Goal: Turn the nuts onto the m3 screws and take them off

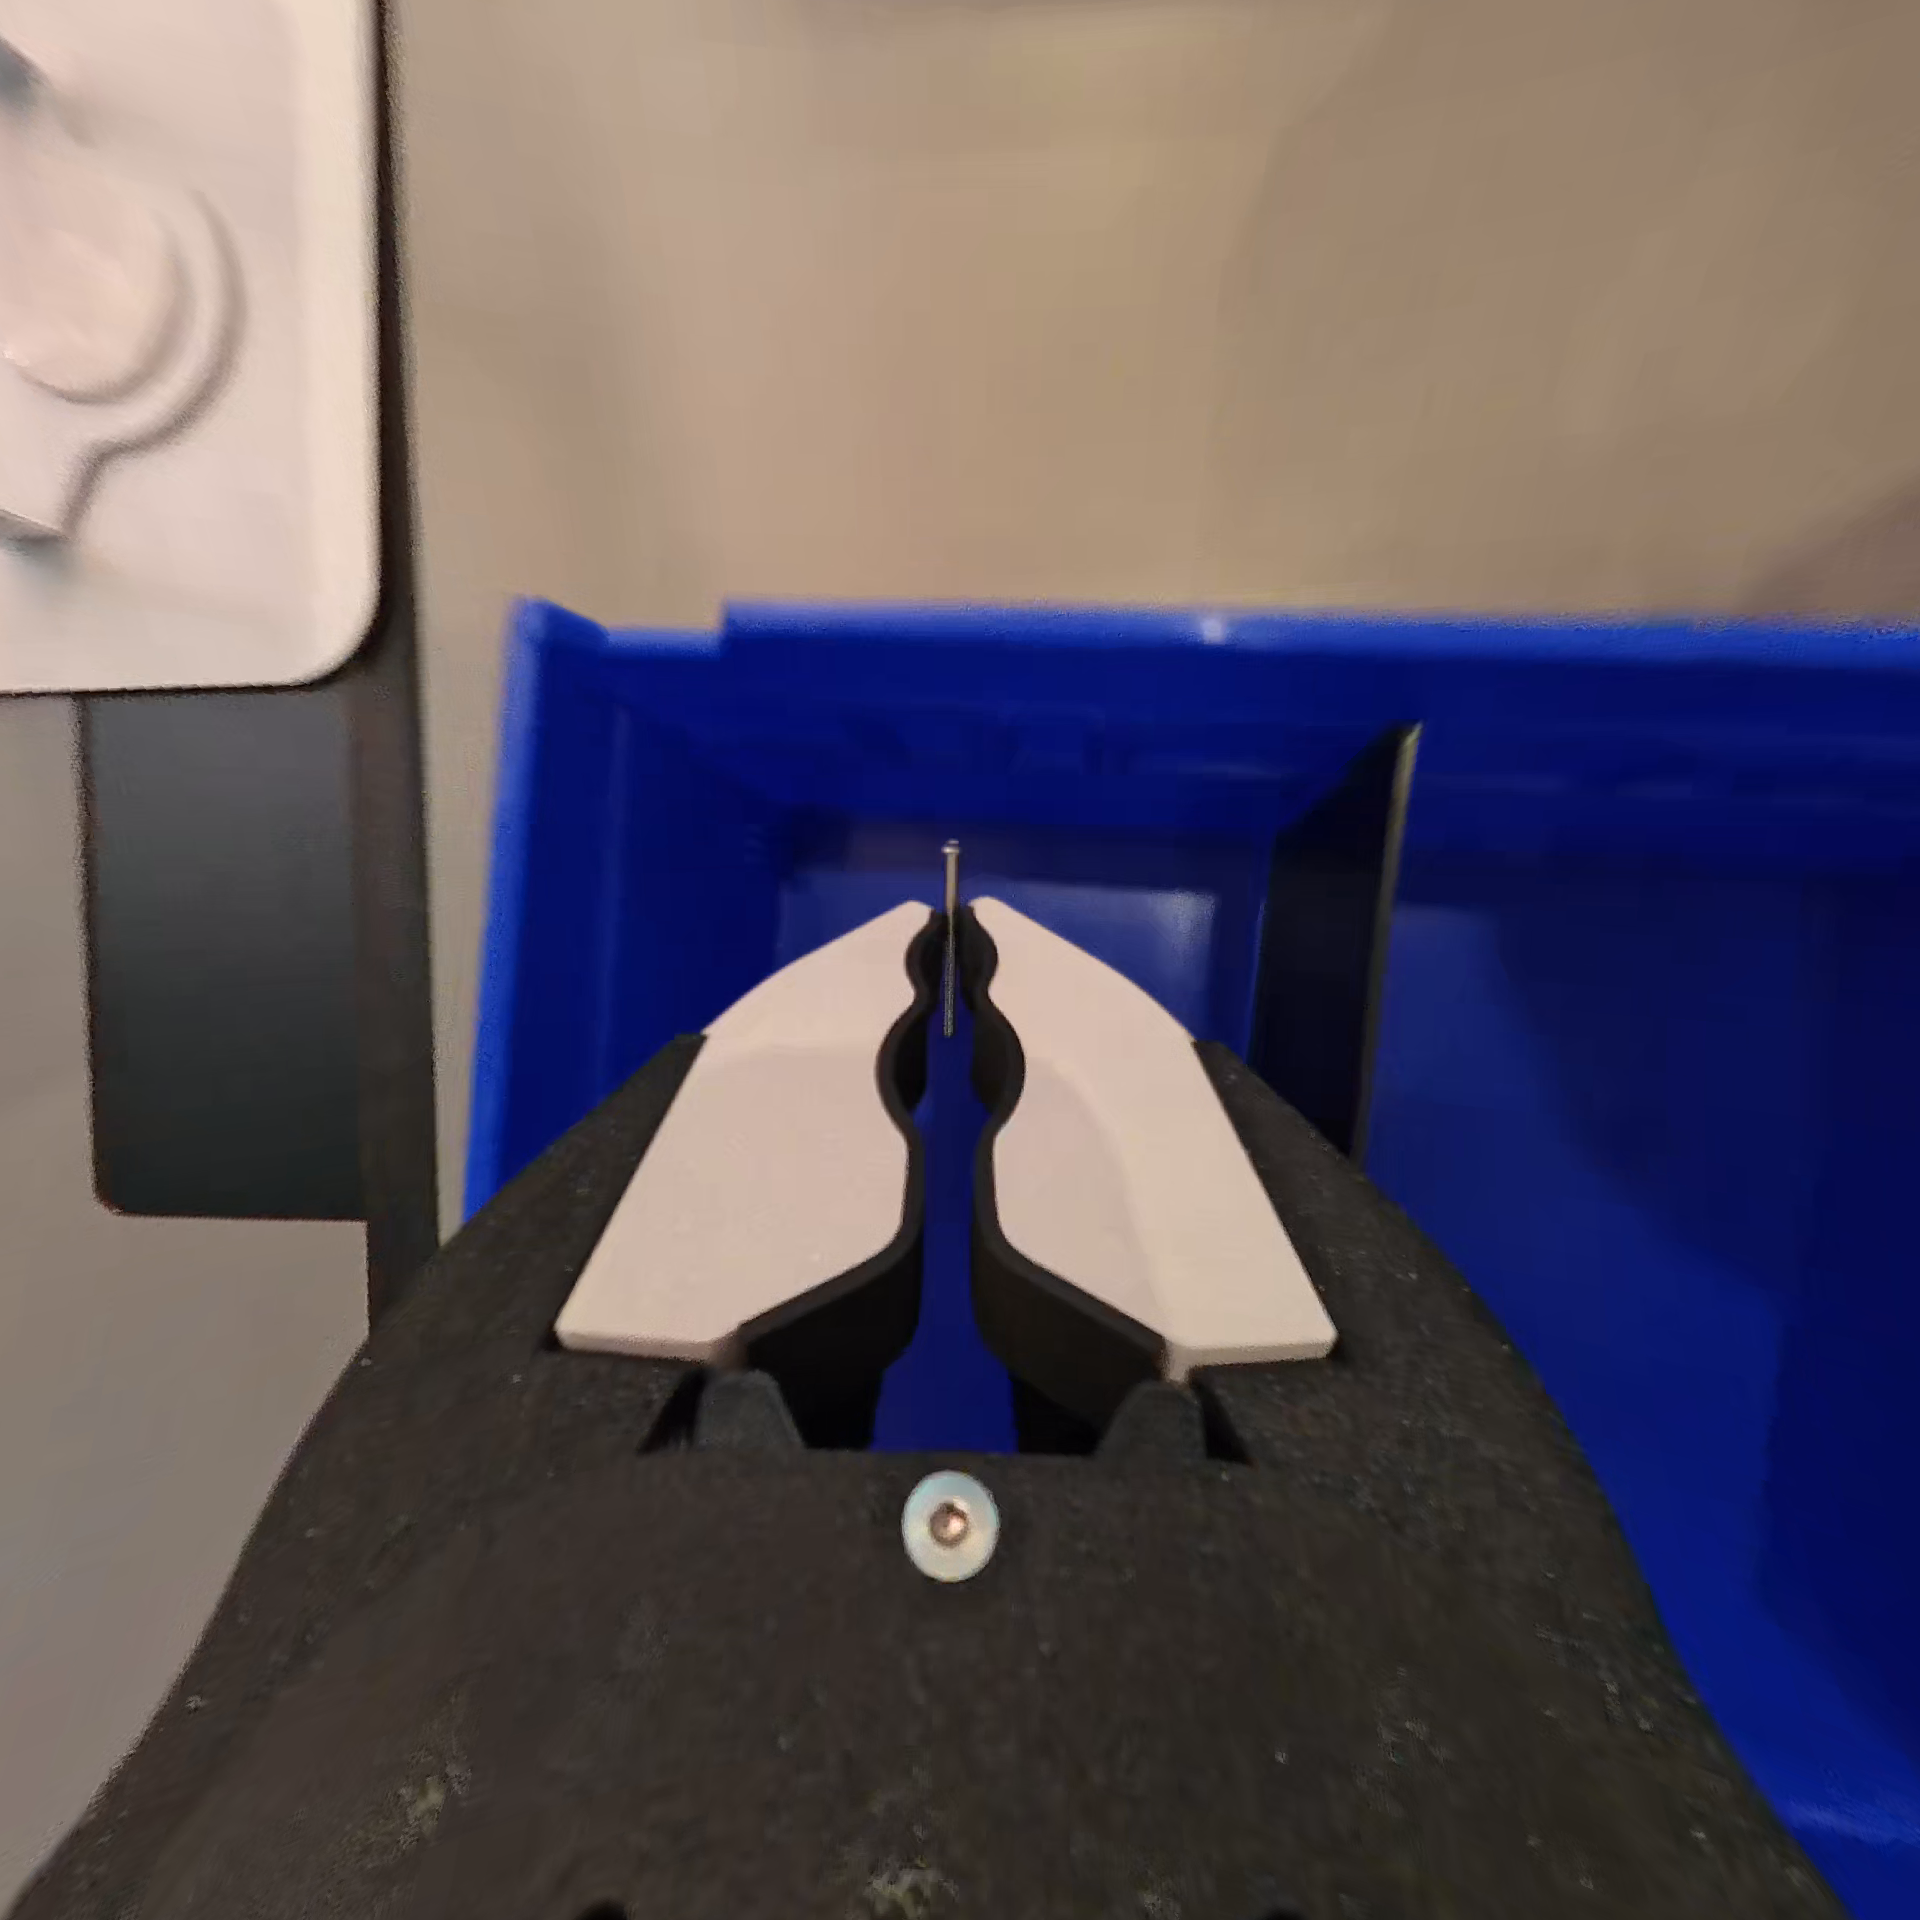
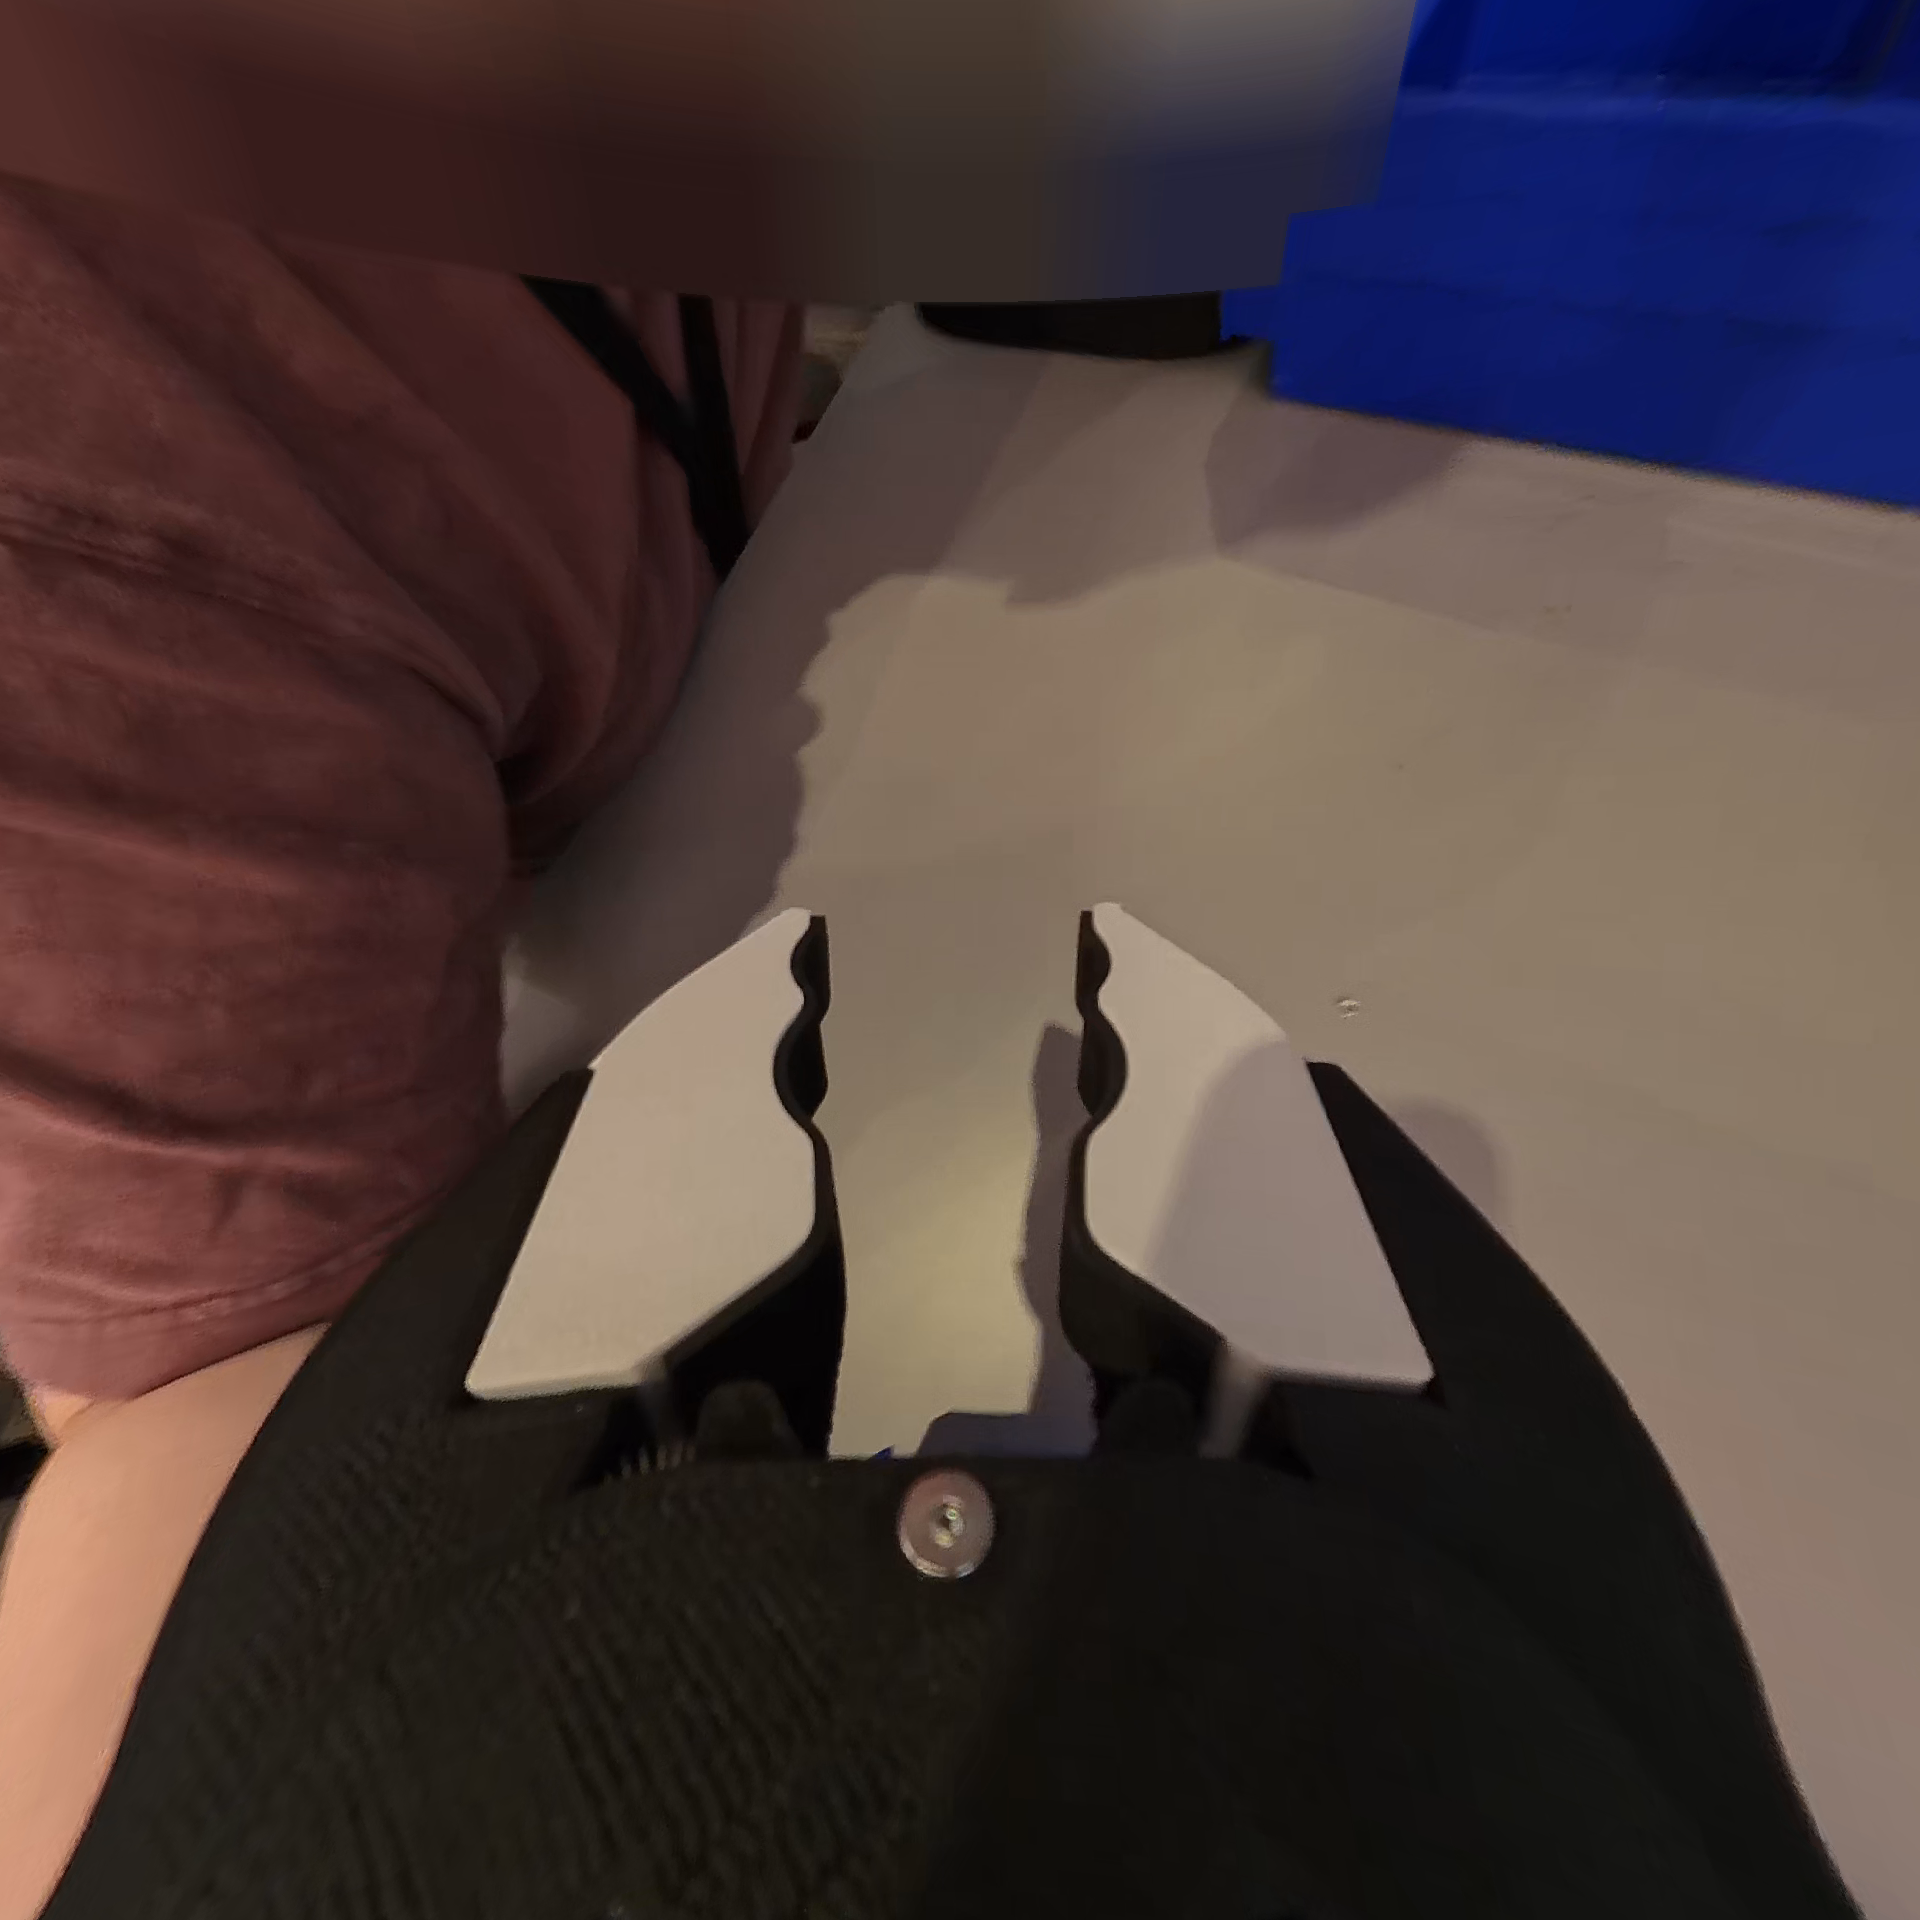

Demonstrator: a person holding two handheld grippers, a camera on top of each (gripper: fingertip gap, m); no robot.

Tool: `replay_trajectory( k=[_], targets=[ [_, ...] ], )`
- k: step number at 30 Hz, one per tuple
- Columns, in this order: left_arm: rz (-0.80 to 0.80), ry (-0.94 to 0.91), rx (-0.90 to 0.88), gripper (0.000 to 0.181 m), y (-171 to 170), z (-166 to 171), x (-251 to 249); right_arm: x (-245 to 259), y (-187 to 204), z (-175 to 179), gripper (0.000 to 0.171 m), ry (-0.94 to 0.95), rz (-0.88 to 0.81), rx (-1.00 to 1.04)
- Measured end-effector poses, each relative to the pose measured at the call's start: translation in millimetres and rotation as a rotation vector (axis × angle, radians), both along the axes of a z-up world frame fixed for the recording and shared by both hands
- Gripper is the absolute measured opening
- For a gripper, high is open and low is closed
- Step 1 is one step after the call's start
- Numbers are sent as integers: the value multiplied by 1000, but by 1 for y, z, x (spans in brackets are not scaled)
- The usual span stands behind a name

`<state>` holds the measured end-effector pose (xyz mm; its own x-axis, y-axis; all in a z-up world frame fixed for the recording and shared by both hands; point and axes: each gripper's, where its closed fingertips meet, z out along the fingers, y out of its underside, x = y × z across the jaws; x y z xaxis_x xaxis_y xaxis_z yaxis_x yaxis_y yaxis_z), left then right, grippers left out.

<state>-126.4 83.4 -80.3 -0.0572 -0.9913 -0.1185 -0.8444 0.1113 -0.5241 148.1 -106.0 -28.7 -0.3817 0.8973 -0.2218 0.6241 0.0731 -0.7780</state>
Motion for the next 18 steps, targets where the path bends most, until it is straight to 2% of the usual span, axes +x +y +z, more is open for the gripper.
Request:
replay_trajectory(
  k=[5, 10, 12, 15, 18],
  targets=[
    [183, -292, -48, 3, -10, 68, 37, -20, 23, 18, 46, 112, -120, 78],
    [339, -609, -162, 2, -34, 118, 84, -53, 71, 51, 46, 295, -396, 103],
    [357, -754, -212, 2, -47, 137, 101, -63, 85, 58, 45, 337, -490, 69],
    [361, -953, -263, 2, -65, 164, 121, -80, 86, 64, 45, 402, -530, 13],
    [347, -1001, -260, 2, -83, 169, 140, -95, 83, 78, 44, 476, -577, -66]
  ],
)
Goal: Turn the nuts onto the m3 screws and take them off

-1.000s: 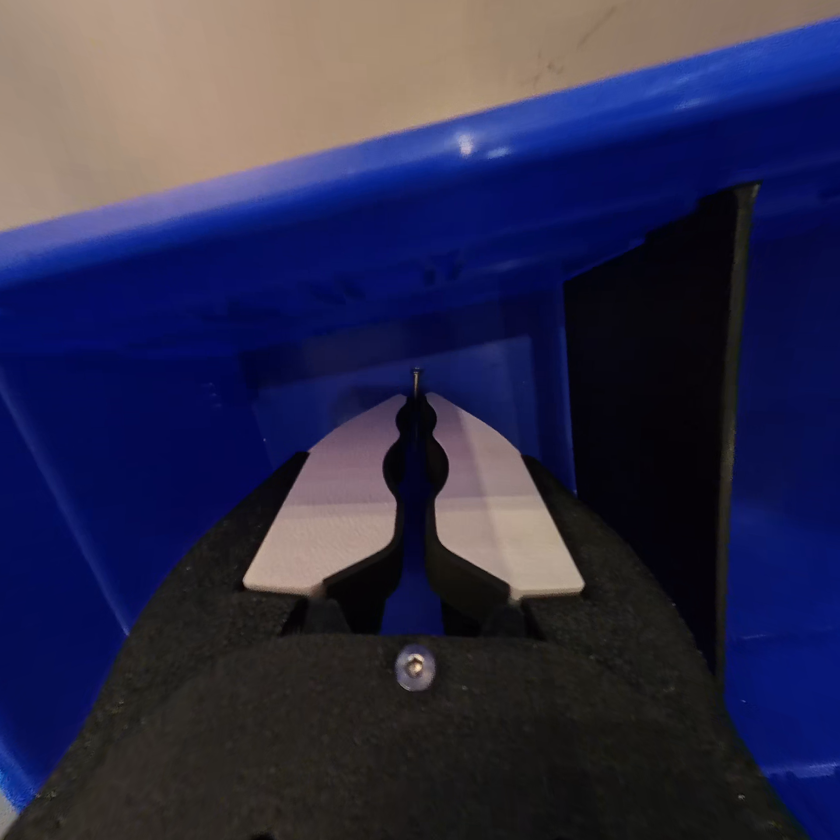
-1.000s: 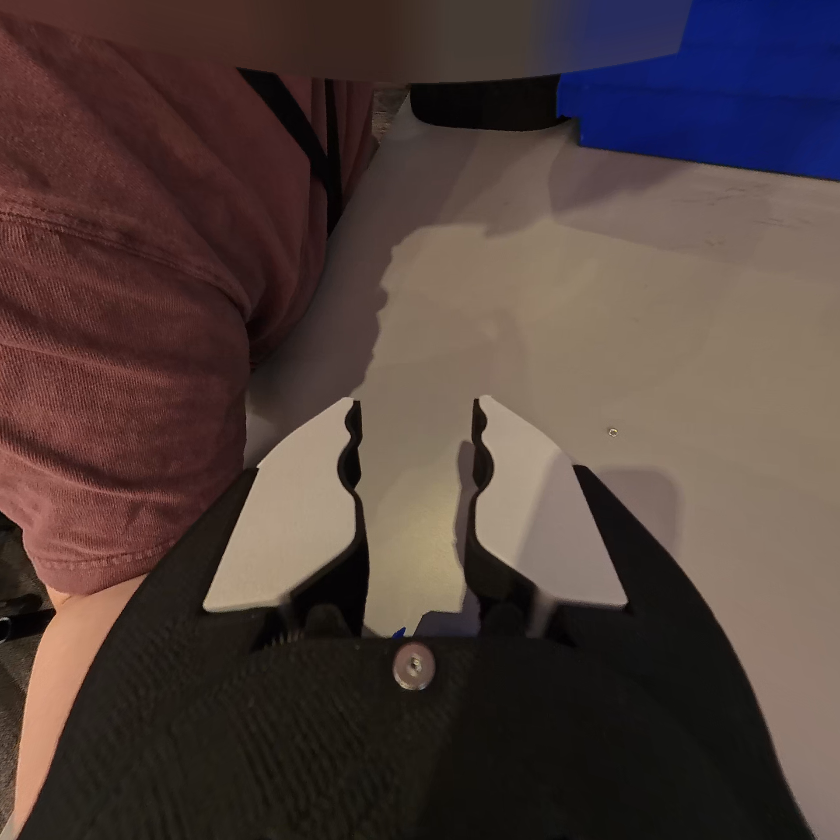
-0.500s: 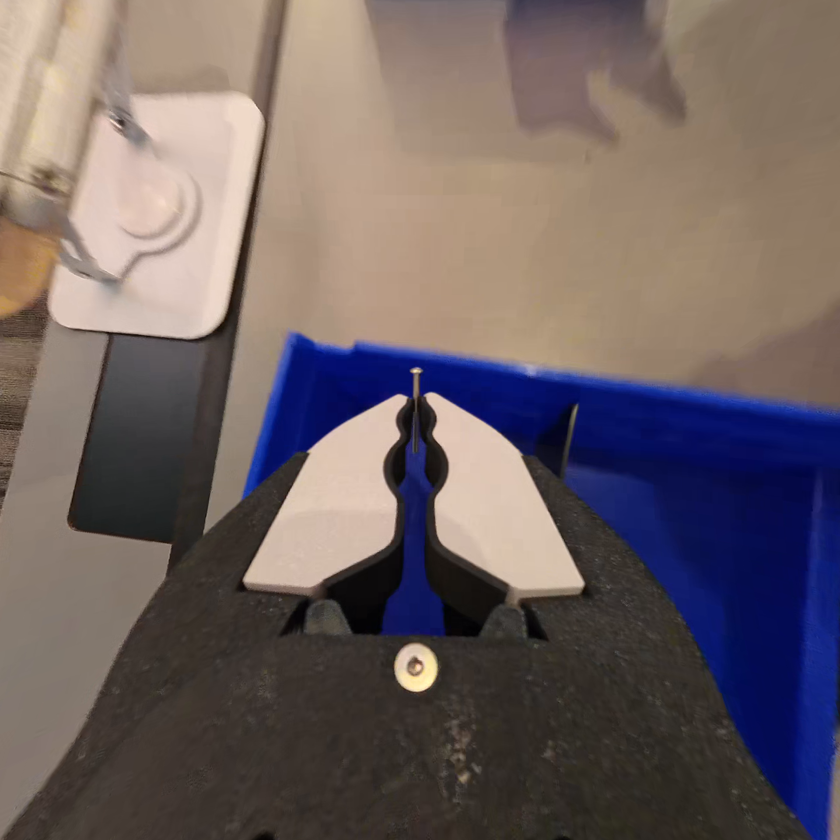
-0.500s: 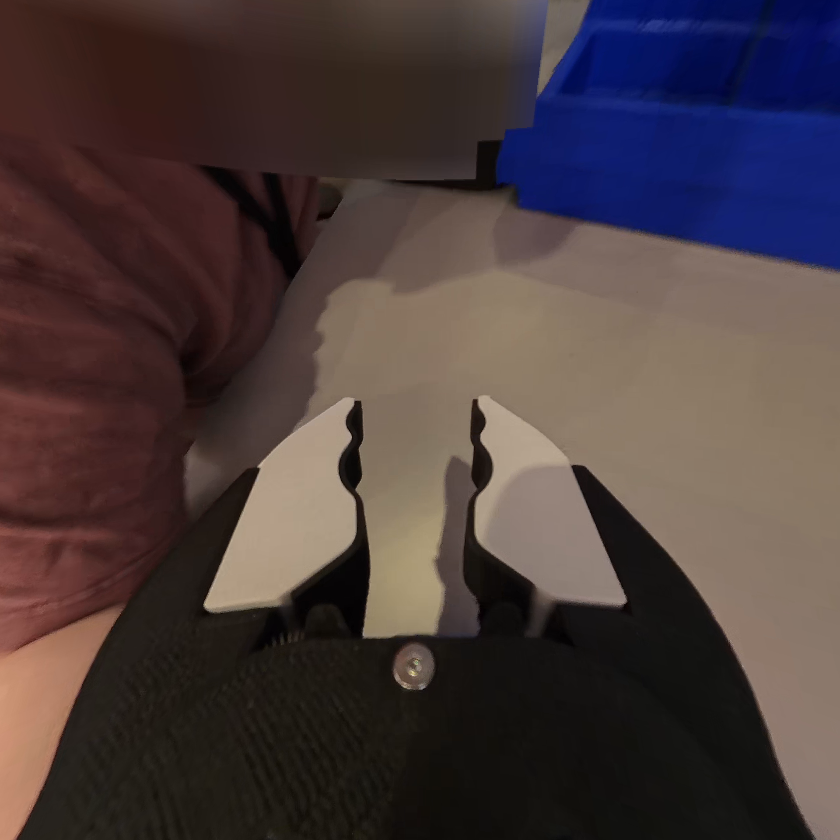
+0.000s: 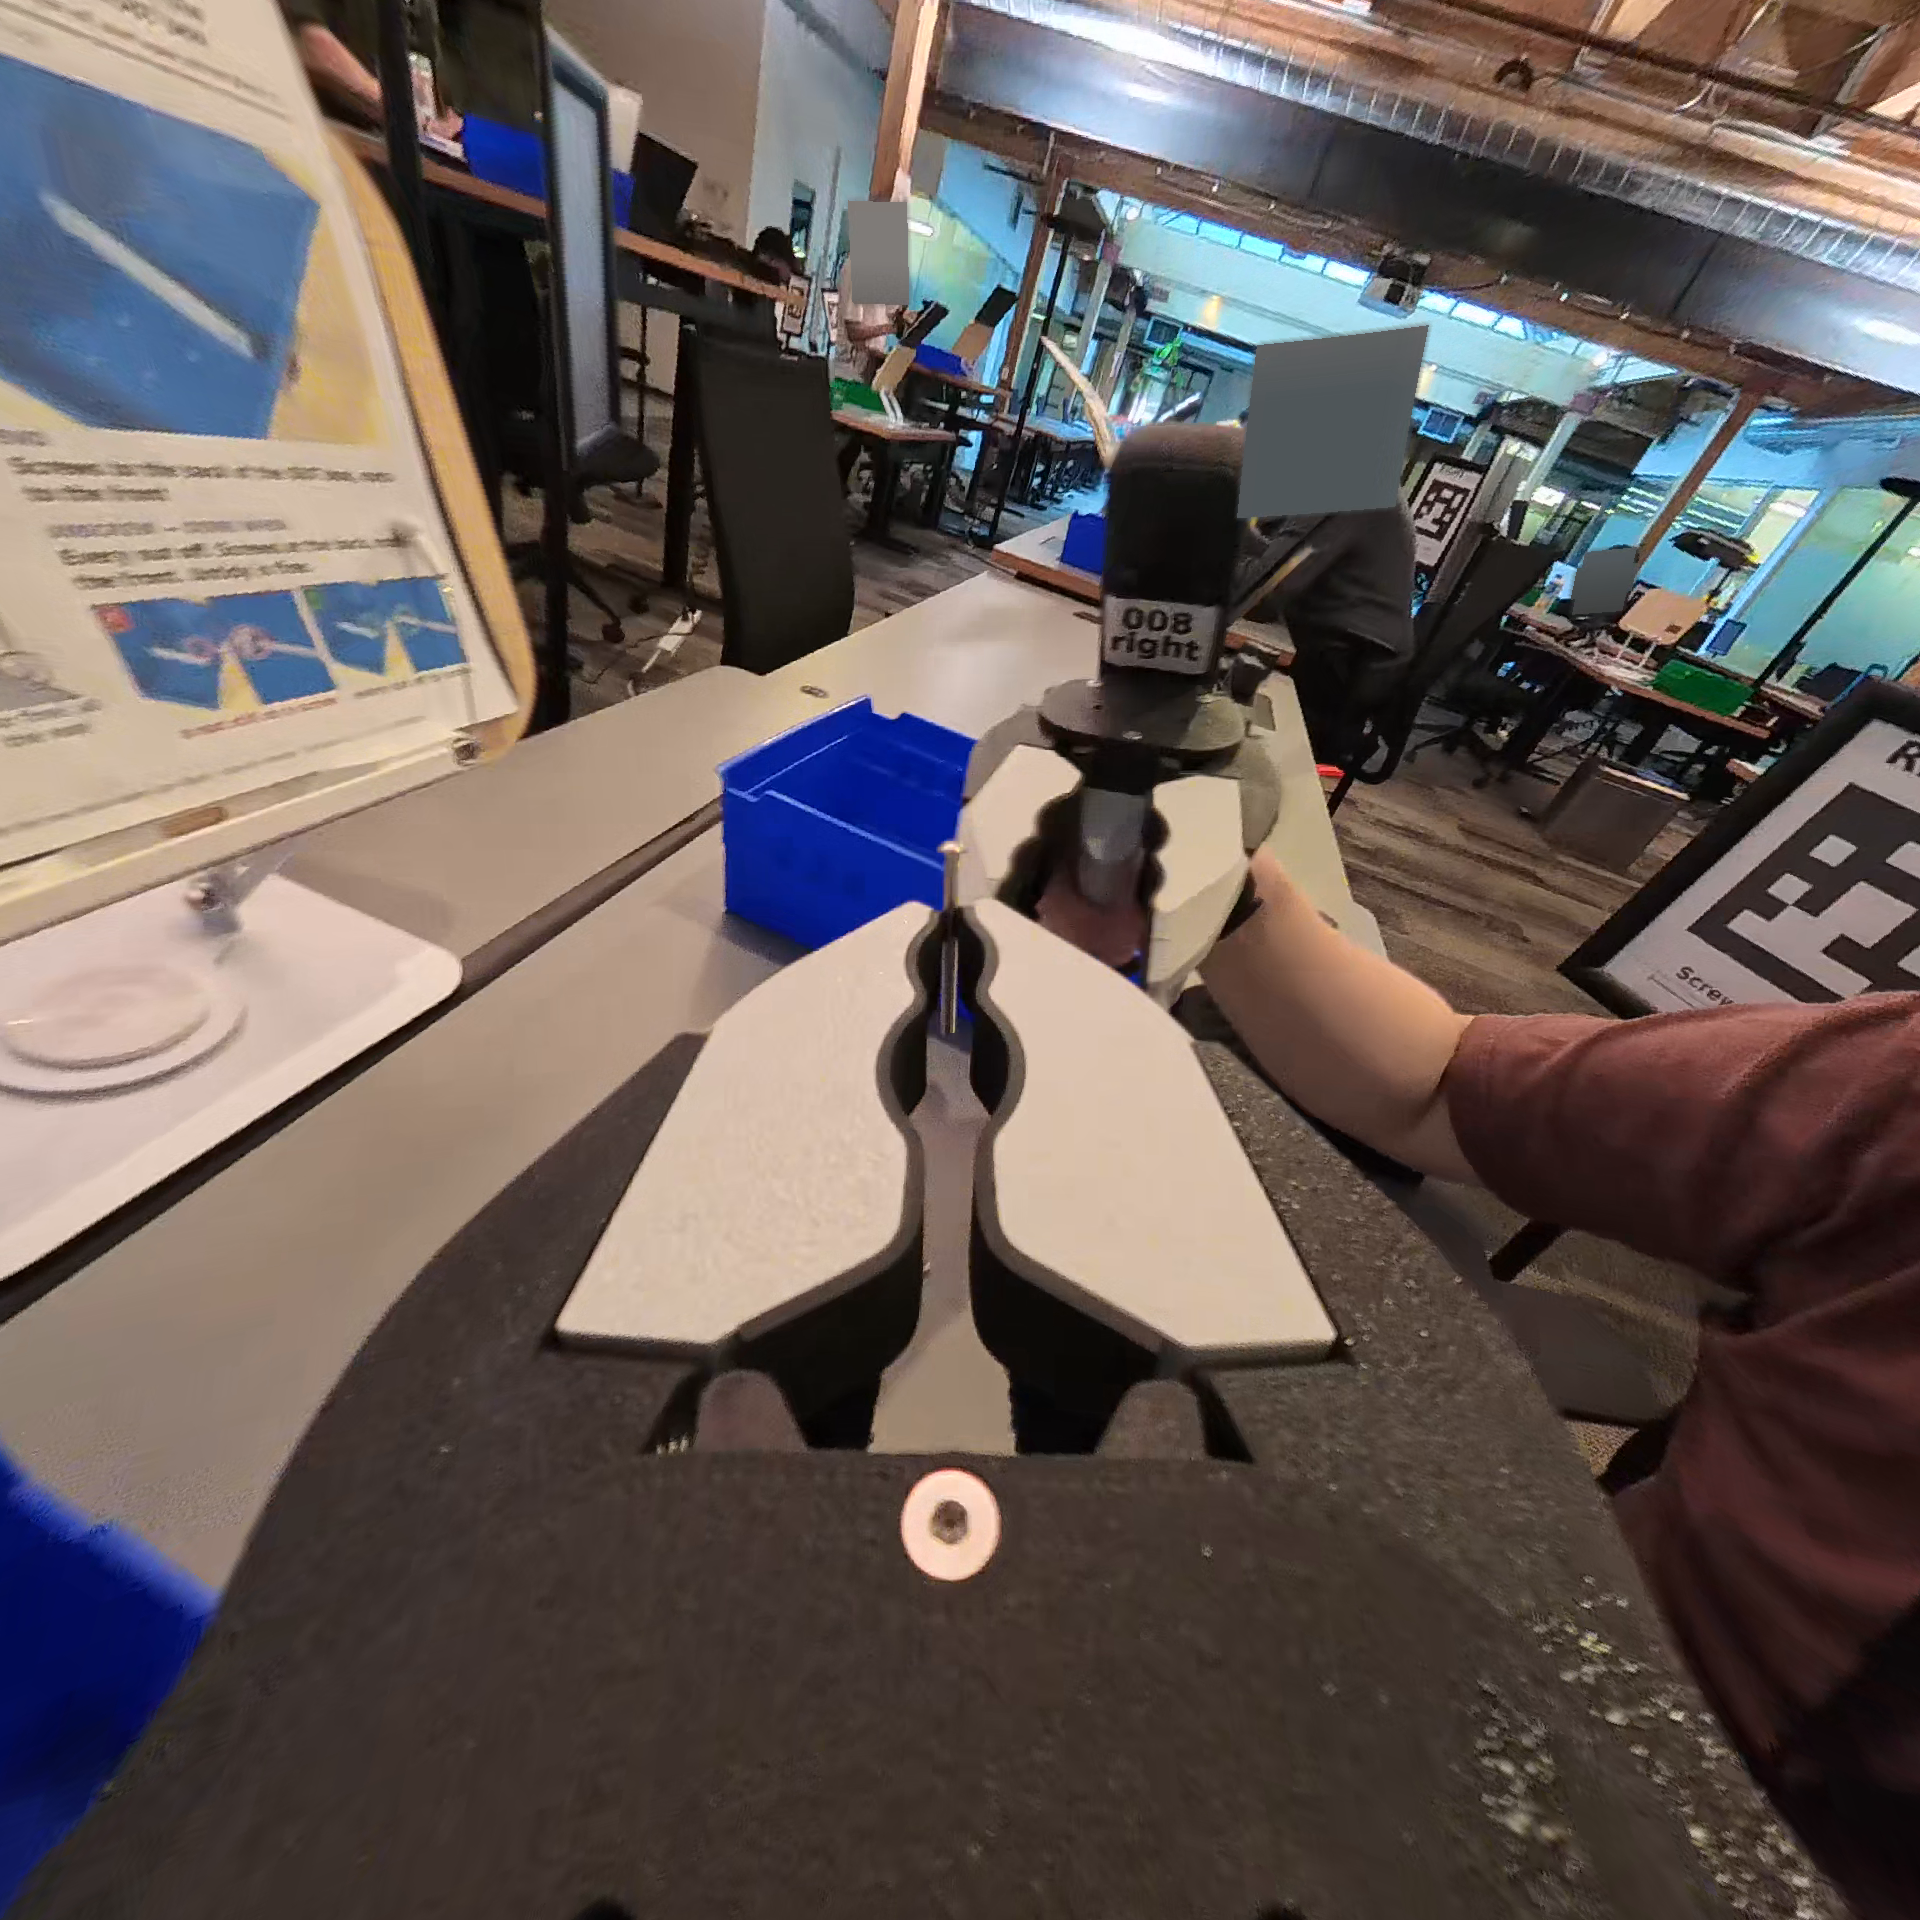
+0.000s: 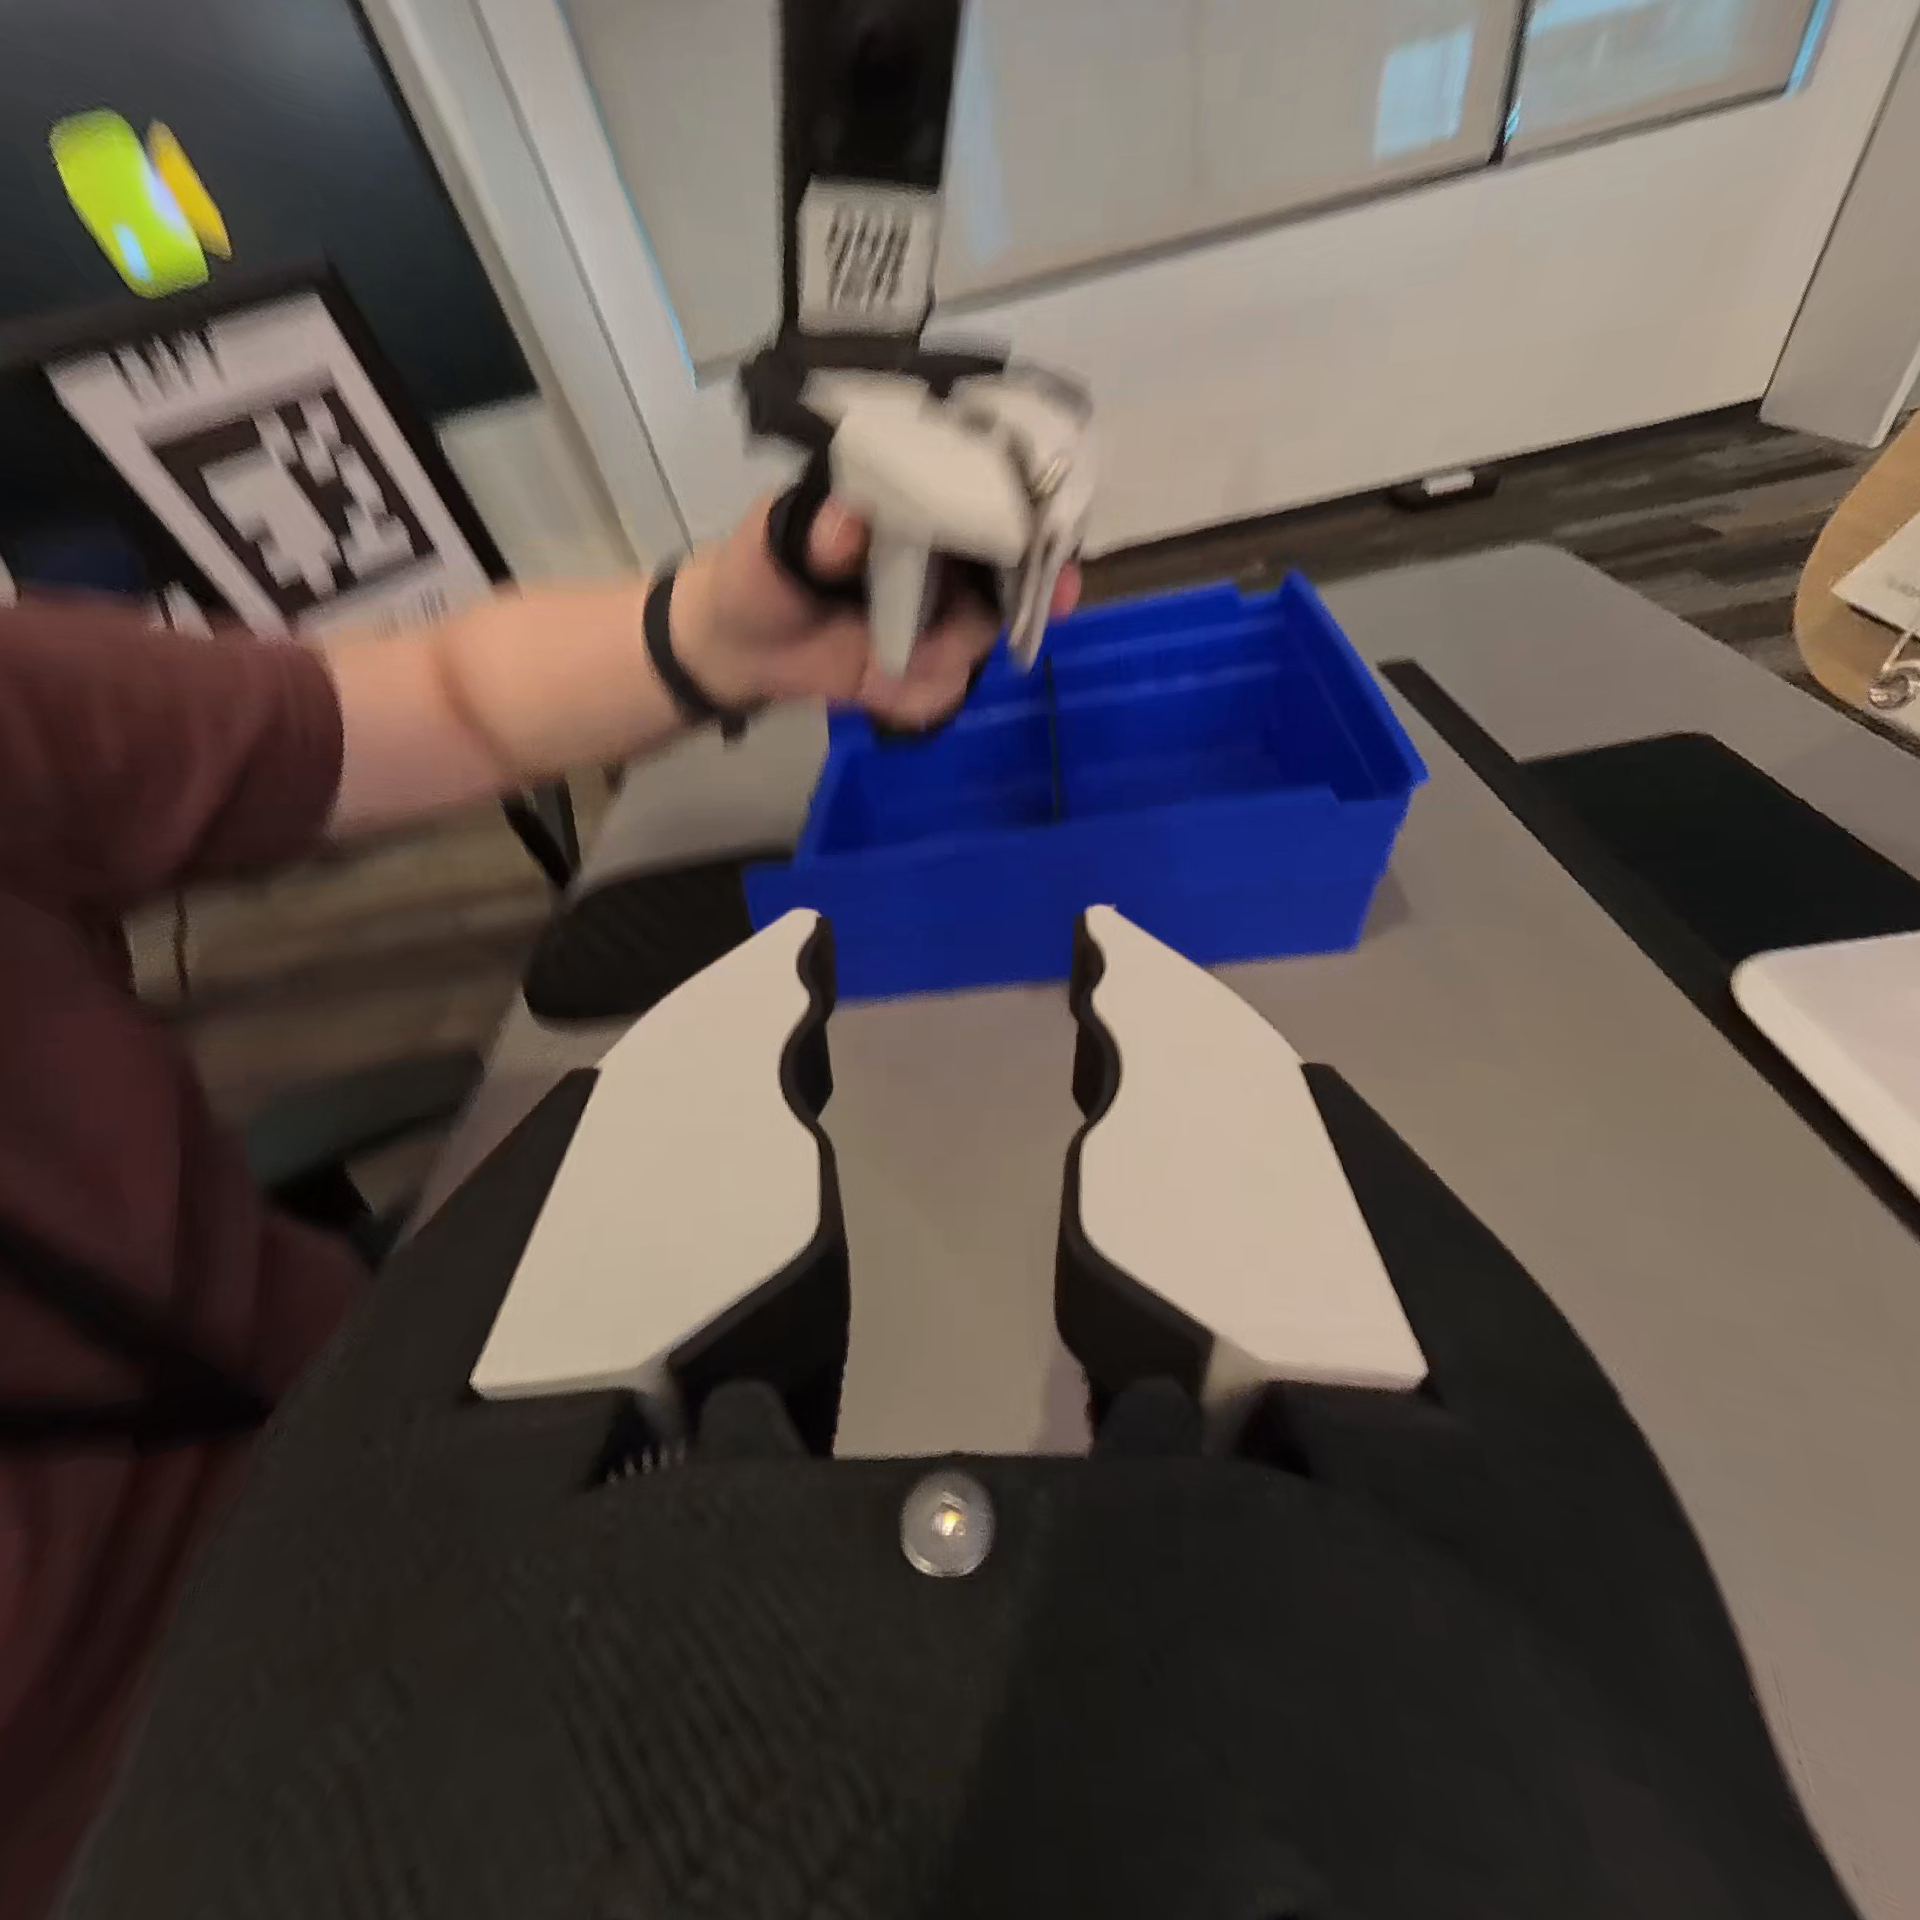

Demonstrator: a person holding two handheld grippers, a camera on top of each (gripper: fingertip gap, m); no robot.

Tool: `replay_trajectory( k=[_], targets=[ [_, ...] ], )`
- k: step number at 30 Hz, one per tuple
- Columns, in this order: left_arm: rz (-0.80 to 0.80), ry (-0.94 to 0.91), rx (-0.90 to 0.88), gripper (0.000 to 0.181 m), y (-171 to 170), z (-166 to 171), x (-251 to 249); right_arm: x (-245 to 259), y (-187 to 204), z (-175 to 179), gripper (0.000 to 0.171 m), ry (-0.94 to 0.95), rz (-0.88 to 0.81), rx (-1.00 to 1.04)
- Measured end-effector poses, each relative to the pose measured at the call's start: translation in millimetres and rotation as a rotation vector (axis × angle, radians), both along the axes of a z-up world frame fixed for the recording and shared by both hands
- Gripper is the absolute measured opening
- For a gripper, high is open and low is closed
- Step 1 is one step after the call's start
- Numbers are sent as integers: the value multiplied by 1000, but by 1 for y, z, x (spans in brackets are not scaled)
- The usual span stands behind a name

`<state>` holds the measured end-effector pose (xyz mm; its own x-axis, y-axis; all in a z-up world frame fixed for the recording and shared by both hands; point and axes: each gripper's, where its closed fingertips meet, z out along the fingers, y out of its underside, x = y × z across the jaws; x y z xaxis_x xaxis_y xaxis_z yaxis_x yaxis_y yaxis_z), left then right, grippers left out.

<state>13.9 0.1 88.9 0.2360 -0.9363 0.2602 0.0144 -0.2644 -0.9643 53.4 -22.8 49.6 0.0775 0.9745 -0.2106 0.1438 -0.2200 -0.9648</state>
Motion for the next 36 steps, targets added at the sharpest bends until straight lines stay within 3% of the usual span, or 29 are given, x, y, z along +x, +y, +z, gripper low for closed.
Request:
replay_trajectory(
  k=[10, 13, 15, 19, 21, 24, 30, 36],
  targets=[
    [5, 59, 81, 2, -45, 0, 45, -20, -21, 19, 37, 109, 28, 0],
    [-3, 71, 104, 2, -53, 4, 47, -20, -28, 24, 23, 135, 66, 3],
    [-5, 93, 116, 2, -56, 2, 49, -18, -35, 29, 3, 170, 104, 33],
    [26, 113, 129, 2, -55, -2, 45, -19, -34, 24, 3, 132, 85, 98],
    [58, 124, 109, 17, -52, -3, 39, -19, -30, 19, 3, 91, 53, 149],
    [90, 126, 19, 23, -49, -3, 26, -14, -14, 7, 3, -25, -52, 380],
    [37, 181, -330, 12, -59, -30, 19, 0, -7, -9, 3, -327, -186, 1268],
    [-57, 152, -654, 15, -71, -45, 25, -16, -23, -19, 3, -383, -175, 1557]
  ],
)
